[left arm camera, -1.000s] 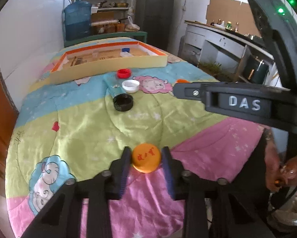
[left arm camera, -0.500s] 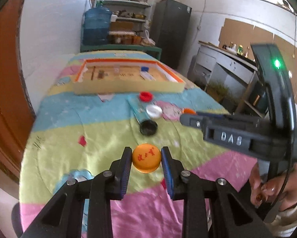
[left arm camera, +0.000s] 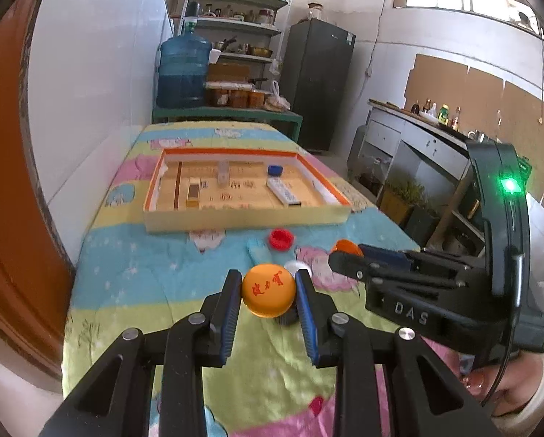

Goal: Organize rigid objects
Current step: 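Carry the yellow-orange cap with left gripper while right gripper carries the orange cap into the lid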

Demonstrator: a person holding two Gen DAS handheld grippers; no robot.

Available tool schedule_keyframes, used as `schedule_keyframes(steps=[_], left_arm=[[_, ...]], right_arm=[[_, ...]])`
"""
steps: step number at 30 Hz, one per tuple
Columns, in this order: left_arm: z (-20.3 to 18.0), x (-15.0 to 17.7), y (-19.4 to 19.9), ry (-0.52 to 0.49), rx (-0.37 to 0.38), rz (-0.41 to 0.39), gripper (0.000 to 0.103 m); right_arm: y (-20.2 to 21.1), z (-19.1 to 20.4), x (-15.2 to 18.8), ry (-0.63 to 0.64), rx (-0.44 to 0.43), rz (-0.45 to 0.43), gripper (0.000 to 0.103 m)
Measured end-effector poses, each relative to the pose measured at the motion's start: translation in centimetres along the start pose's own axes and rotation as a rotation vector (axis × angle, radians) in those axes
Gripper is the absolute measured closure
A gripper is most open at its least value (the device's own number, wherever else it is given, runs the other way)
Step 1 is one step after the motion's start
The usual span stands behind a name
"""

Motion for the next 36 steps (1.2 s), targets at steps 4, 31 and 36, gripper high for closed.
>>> schedule_keyframes(steps=[4, 31, 36], left_arm=[[0.2, -1.8, -0.6, -0.002, 0.0, -0.016, 0.073], [4.0, -8.7, -6.9, 0.037, -0.061, -0.027, 0.073], [4.4, -9.9, -8.5, 0.057, -0.076, -0.007, 0.073]], right_arm=[[-0.1, -0.1, -1.0, 0.003, -0.001, -0.02, 0.072], [-3.1, -3.0, -7.1, -0.002, -0.005, -0.093, 0.072], [-4.4, -3.6, -8.5, -0.008, -0.017, -0.093, 0.072]])
Point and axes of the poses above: each gripper's, at about its wrist camera, not at the fingertips, and y roughly against the way its jaws point, z to its left, x to its underside, the point moved 3 cm from there along -y, roughly the way its jaws point, and after that the axes turned 9 degrees about x, right-handed, at the moved point
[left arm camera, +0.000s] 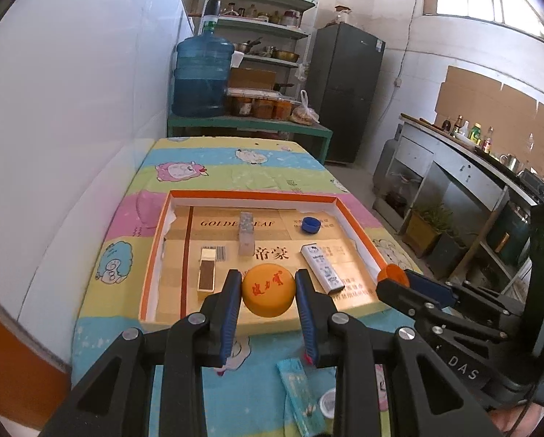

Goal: Organize rigid objects
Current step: 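Carry the yellow-orange cap with left gripper while right gripper carries the orange cap into the lid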

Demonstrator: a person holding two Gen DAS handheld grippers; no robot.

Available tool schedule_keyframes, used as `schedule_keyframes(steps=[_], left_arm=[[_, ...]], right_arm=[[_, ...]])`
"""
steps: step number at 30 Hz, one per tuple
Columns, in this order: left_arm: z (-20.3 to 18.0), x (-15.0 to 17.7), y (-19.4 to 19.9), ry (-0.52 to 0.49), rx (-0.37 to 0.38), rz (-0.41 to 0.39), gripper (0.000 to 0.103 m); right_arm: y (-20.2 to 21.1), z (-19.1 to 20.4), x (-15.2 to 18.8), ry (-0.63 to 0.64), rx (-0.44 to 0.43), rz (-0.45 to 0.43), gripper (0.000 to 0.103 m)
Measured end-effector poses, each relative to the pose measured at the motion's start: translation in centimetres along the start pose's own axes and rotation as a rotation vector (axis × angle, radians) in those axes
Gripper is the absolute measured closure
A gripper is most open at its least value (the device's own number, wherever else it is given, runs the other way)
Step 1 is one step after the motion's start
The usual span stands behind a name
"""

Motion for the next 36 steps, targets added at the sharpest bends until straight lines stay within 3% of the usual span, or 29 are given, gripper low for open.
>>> schedule_keyframes(steps=[14, 36], left_arm=[[0.5, -1.8, -3.2, 0.015, 0.023, 0.026, 0.073], [1.3, -1.5, -6.0, 0.037, 0.037, 0.071, 0.073]], right_arm=[[-3.0, -0.2, -1.3, -0.004, 0.006, 0.028, 0.072], [-6.1, -2.0, -2.3, 0.004, 0.05, 0.056, 0.072]])
Point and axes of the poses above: each gripper's, at about its wrist camera, not at the fingertips, and y roughly against the way its jaws point, z to its left, x to its underside, the point moved 3 cm from there along -y, roughly the way its jaws point, and after that the axes turned 9 degrees about x, right-handed, at the moved point
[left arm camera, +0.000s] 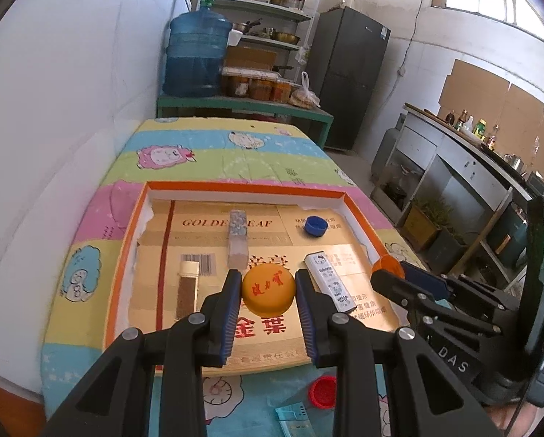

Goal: Organize rigid objects
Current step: 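Carry the yellow-orange cap with left gripper while right gripper carries the orange cap into the lid, then open left gripper releasing the yellow-orange cap while right gripper releases the orange cap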

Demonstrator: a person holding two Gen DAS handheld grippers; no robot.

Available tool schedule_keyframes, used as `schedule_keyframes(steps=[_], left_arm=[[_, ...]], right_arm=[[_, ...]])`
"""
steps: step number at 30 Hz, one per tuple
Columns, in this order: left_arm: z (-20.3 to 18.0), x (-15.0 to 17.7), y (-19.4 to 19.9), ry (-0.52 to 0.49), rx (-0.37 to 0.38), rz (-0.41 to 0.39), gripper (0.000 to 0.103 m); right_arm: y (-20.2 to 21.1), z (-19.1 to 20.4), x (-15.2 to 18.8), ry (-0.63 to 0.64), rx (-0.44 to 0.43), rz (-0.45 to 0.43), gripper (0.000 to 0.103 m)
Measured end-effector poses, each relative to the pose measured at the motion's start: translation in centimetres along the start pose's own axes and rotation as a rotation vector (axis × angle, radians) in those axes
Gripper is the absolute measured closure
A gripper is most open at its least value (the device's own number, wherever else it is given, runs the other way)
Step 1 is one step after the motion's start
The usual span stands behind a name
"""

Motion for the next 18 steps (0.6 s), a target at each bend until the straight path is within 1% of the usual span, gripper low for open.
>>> schedule_keyframes(steps=[4, 9, 14, 18], left_arm=[[-0.3, 0.5, -1.3, -0.004, 0.023, 0.038, 0.073], [-0.7, 1.4, -2.8, -0.012, 0.028, 0.085, 0.073], [-0.5, 1.7, -4.3, -0.011, 0.002, 0.116, 0.073], [-0.4, 1.5, -5.2, -0.014, -0.013, 0.126, 0.073]], right_arm=[[-1.1, -0.9, 0.3, 0.008, 0.011, 0.029, 0.072], [-3.1, -1.5, 0.8, 0.042, 0.054, 0.088, 0.072], [-4.6, -1.9, 0.9, 0.067, 0.056, 0.114, 0.072], [-5.7, -2.0, 0.7, 0.082, 0.048, 0.132, 0.072]])
Point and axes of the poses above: each gripper's, at about its wrist camera, not at the fingertips, and y roughly against the way its jaws point, z to its left, x to its underside, the point moved 3 cm from there along -y, roughly the way its jaws point, and after that the axes turned 9 degrees about x, right-handed, at the moved point
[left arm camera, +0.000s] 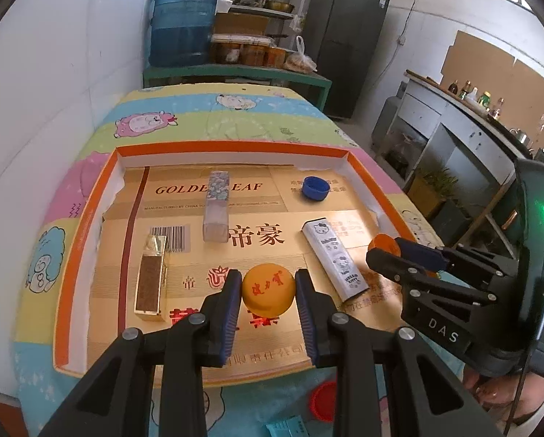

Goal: Organize rigid objects
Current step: 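Open left gripper releasing the yellow-orange cap while right gripper releases the orange cap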

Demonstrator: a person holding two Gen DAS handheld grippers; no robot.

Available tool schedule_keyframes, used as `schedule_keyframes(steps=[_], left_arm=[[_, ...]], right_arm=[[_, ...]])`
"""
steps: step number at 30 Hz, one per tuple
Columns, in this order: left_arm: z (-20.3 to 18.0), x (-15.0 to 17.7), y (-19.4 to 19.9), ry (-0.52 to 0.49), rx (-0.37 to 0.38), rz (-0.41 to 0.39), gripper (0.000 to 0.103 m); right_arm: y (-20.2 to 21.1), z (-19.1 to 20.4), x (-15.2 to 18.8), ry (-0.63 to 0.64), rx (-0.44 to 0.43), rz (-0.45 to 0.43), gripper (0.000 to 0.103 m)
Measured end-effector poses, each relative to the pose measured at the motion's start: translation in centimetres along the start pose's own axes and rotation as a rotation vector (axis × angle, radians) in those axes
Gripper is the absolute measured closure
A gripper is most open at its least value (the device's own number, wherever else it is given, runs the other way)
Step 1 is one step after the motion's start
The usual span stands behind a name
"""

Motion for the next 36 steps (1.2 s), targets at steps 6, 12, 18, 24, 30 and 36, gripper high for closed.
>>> schedule_keyframes(steps=[6, 12, 18, 24, 30, 36], left_arm=[[0.2, 0.1, -0.9, -0.008, -0.02, 0.019, 0.072], [0.4, 0.5, -1.8, -0.007, -0.031, 0.04, 0.073], [1.0, 0.6, -2.7, 0.007, -0.015, 0.055, 0.072], [1.3, 0.6, -2.6, 0.004, -0.023, 0.052, 0.072], [1.4, 0.6, -2.4, 0.009, -0.024, 0.044, 0.056], [1.2, 0.4, -1.5, 0.005, -0.019, 0.022, 0.055]], right_arm=[[-1.1, 0.0, -0.4, 0.01, -0.014, 0.02, 0.072], [-1.9, 0.2, -0.3, 0.026, -0.014, 0.042, 0.072], [-2.2, 0.6, -0.4, 0.05, -0.008, 0.044, 0.072], [-2.3, 1.0, -0.5, 0.071, 0.002, 0.039, 0.072], [-2.3, 1.1, -0.5, 0.08, 0.02, 0.038, 0.068], [-1.7, 0.9, -0.6, 0.07, 0.02, 0.032, 0.065]])
Point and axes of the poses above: each gripper's, at about its wrist camera, not at the fingertips, and y roughly against the way its jaws point, z to its left, x to its underside, the point moved 3 cm from there along -y, roughly the way its jaws point, and after that the axes turned 9 degrees about x, right-handed, at the moved point
